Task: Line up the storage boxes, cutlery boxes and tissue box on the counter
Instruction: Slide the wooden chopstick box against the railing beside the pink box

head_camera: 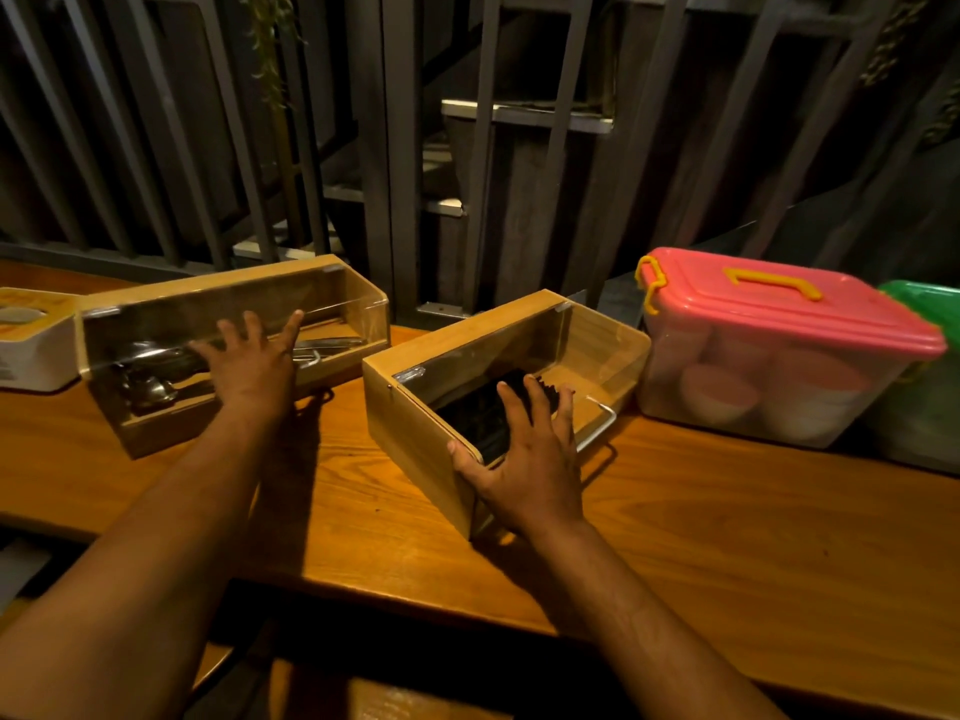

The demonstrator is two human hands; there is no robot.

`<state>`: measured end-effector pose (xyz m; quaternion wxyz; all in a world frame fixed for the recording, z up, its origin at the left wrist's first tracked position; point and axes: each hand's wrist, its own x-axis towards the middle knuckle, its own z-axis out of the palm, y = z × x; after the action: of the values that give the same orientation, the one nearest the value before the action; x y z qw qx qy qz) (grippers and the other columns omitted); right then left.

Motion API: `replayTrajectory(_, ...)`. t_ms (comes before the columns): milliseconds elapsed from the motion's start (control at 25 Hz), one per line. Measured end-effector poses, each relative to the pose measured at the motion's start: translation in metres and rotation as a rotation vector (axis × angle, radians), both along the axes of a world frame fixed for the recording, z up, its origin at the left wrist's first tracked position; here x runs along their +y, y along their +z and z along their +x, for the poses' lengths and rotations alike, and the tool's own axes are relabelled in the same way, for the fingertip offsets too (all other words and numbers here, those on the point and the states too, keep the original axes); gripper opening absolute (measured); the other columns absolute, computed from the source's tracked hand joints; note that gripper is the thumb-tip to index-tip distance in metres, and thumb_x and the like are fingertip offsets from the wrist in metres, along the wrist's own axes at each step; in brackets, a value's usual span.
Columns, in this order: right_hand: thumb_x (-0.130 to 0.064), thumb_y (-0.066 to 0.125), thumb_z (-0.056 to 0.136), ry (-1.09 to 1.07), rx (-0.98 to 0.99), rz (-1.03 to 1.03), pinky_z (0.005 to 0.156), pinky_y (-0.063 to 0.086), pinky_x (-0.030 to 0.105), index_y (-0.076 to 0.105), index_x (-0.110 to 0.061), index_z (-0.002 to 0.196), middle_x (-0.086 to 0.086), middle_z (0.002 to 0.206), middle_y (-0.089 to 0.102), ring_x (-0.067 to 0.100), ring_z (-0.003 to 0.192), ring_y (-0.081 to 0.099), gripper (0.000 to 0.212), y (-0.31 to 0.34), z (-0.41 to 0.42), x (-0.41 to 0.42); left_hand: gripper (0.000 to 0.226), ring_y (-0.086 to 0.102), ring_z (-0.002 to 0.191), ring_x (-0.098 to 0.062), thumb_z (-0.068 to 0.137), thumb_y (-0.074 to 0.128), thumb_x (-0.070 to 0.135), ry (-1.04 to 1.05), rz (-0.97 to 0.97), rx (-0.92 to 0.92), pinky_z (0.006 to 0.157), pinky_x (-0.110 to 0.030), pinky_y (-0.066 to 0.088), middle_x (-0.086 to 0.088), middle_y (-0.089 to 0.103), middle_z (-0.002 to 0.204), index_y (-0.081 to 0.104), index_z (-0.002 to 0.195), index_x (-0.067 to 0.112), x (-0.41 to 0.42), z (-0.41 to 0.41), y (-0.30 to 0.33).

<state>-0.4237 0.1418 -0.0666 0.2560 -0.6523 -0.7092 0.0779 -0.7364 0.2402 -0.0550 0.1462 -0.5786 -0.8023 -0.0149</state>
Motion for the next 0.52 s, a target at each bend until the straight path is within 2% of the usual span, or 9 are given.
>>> replayTrajectory(80, -0.088, 0.038, 0.072, 0.000, -0.005, -0.016, 0.120, 0.010, 0.059, 0.016, -0.034, 0.154, -0.002, 0.167, 0.003, 0.029, 0.150, -0.018, 0.101, 0.002, -0.011, 0.002, 0.099, 0.012, 0.146, -0.050, 0.086, 0.069, 0.034, -0.020, -0.020, -0.051, 0.110, -0.072, 0.022, -0.021, 0.012, 0.162, 0.001, 0.157, 0.038, -0.002, 0.000, 0.004)
replayTrajectory(160, -0.086, 0.041, 0.074, -0.018, -0.003, -0.002, 0.119, 0.008, 0.057, 0.016, -0.032, 0.155, 0.000, 0.167, 0.002, 0.031, 0.150, -0.017, 0.101, 0.002, -0.020, 0.005, 0.091, 0.013, 0.147, -0.048, 0.085, 0.070, 0.027, -0.046, -0.016, -0.114, 0.113, -0.069, 0.021, -0.021, 0.013, 0.162, 0.014, 0.156, 0.034, -0.012, 0.005, 0.009)
replayTrajectory(200, -0.086, 0.042, 0.074, -0.027, 0.001, 0.014, 0.119, 0.008, 0.057, 0.017, -0.031, 0.155, 0.001, 0.167, 0.003, 0.032, 0.150, -0.015, 0.101, 0.001, -0.023, 0.005, 0.084, 0.015, 0.147, -0.047, 0.085, 0.070, 0.025, -0.071, 0.001, -0.144, 0.114, -0.067, 0.021, -0.021, 0.017, 0.161, 0.023, 0.155, 0.032, -0.019, 0.010, 0.010)
replayTrajectory(280, -0.084, 0.044, 0.075, -0.036, 0.012, 0.037, 0.118, 0.008, 0.058, 0.019, -0.030, 0.155, 0.002, 0.166, 0.005, 0.033, 0.150, -0.014, 0.100, 0.000, -0.028, 0.006, 0.062, 0.026, 0.144, -0.040, 0.090, 0.063, 0.035, -0.141, 0.095, -0.204, 0.114, -0.059, 0.027, -0.017, 0.032, 0.156, 0.040, 0.147, 0.028, -0.037, 0.027, 0.007)
replayTrajectory(360, -0.084, 0.044, 0.075, -0.037, 0.008, 0.031, 0.119, 0.009, 0.059, 0.019, -0.028, 0.155, 0.004, 0.166, 0.004, 0.034, 0.150, -0.014, 0.100, 0.000, -0.032, 0.008, 0.049, 0.041, 0.136, -0.032, 0.093, 0.055, 0.044, -0.193, 0.226, -0.349, 0.109, -0.051, 0.037, -0.010, 0.048, 0.146, 0.050, 0.139, 0.029, -0.056, 0.051, 0.001)
replayTrajectory(440, -0.086, 0.041, 0.075, -0.033, 0.010, 0.012, 0.119, 0.009, 0.060, 0.018, -0.028, 0.155, 0.004, 0.166, 0.003, 0.035, 0.150, -0.016, 0.102, 0.000, -0.037, 0.010, 0.043, 0.053, 0.123, -0.024, 0.094, 0.054, 0.044, -0.244, 0.328, -0.558, 0.097, -0.041, 0.047, -0.003, 0.058, 0.134, 0.055, 0.134, 0.030, -0.078, 0.076, -0.003)
replayTrajectory(520, -0.087, 0.034, 0.076, -0.027, 0.011, -0.005, 0.119, 0.007, 0.059, 0.018, -0.027, 0.155, 0.005, 0.166, 0.003, 0.036, 0.150, -0.015, 0.100, 0.002, -0.038, 0.009, 0.038, 0.057, 0.119, -0.020, 0.096, 0.054, 0.039, -0.296, 0.393, -0.709, 0.088, -0.031, 0.046, 0.000, 0.060, 0.132, 0.058, 0.133, 0.029, -0.099, 0.101, -0.005)
